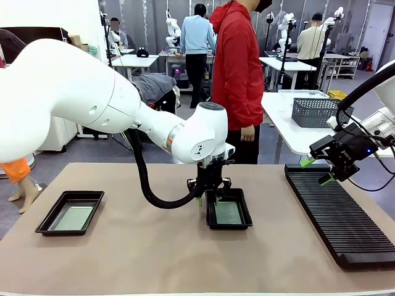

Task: Inspect and transfer BCBs to ESD trays.
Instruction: Pick up the ESD tray and place it on the left side of the table.

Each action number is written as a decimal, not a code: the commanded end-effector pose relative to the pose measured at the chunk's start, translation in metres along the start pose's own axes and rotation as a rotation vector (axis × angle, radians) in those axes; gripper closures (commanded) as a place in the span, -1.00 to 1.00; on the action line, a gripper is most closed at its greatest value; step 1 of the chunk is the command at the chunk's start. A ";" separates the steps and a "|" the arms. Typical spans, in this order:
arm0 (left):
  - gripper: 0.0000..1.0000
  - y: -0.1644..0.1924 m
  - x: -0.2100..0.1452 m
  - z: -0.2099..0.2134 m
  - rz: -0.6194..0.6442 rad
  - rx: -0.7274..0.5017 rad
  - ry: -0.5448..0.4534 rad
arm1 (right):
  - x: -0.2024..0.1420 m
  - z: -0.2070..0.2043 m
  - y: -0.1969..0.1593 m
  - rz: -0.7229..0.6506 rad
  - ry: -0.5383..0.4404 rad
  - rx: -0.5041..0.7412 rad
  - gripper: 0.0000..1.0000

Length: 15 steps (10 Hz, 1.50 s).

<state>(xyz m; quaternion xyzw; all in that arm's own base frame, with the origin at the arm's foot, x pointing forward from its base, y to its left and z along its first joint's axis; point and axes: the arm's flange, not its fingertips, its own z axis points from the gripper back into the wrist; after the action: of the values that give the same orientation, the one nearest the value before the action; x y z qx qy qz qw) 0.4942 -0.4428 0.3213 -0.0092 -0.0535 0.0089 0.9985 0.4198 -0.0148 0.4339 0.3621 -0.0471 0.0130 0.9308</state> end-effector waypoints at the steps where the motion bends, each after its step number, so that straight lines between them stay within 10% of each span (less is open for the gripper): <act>1: 0.22 0.004 0.001 -0.007 -0.011 -0.031 0.013 | -0.002 -0.002 0.001 -0.022 -0.010 -0.002 -1.00; 7: 1.00 0.009 0.002 -0.014 0.007 -0.028 0.015 | -0.002 -0.002 0.001 -0.022 -0.010 -0.002 -1.00; 15: 1.00 0.003 0.003 -0.012 0.018 -0.010 0.010 | -0.002 -0.002 0.001 -0.022 -0.010 -0.002 -1.00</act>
<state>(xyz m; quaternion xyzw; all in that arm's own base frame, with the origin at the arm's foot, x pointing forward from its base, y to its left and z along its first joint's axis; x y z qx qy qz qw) 0.4984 -0.4412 0.3102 -0.0197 -0.0456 0.0221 0.9985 0.4198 -0.0148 0.4339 0.3621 -0.0471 0.0130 0.9308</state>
